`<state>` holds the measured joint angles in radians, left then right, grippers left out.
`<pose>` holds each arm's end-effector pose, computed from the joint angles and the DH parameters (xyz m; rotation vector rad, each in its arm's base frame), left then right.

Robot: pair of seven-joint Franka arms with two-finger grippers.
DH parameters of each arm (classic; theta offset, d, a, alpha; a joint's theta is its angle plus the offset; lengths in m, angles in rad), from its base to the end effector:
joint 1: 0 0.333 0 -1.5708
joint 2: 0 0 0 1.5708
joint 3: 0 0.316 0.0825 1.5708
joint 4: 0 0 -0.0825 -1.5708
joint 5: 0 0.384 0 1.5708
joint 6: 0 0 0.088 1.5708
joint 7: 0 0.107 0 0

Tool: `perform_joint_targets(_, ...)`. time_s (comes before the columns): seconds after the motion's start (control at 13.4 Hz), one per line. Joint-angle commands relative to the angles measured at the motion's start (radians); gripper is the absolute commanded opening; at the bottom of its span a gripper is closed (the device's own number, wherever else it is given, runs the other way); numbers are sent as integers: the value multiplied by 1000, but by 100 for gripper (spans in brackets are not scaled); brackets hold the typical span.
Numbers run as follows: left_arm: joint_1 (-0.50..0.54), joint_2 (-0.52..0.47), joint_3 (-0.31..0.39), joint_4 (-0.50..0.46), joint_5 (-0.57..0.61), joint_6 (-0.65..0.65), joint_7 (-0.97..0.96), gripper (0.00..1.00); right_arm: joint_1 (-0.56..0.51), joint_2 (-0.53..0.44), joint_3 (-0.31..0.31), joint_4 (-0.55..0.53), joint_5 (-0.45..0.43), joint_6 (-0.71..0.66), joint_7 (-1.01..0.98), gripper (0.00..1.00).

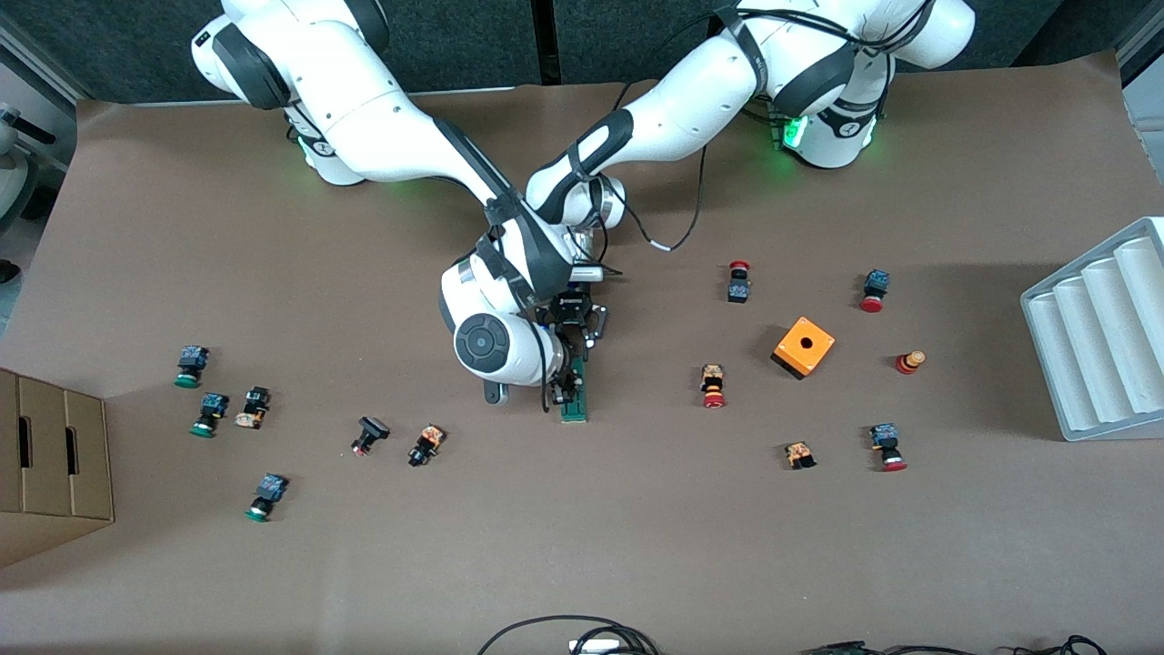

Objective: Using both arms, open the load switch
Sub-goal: 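Fold the white lever down onto the switch body with the right gripper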

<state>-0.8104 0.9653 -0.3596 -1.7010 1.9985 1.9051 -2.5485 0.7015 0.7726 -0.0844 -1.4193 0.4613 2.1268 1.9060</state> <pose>0.3257 -0.5570 0.0622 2.5561 0.0111 1.7908 0.5716 0.4441 0.2369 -2.2116 2.1113 0.5033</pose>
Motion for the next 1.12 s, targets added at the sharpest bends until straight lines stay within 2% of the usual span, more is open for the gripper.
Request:
perform_joint_targets(0.0,-21,12,8,3,8,-6,-18,53,9,-24,-3,-50,-30,13,-8,35)
perform_joint_targets(1.04,-21,13,8,6,9,-6,-18,53,23,7,-3,-67,-53,94,-7,35)
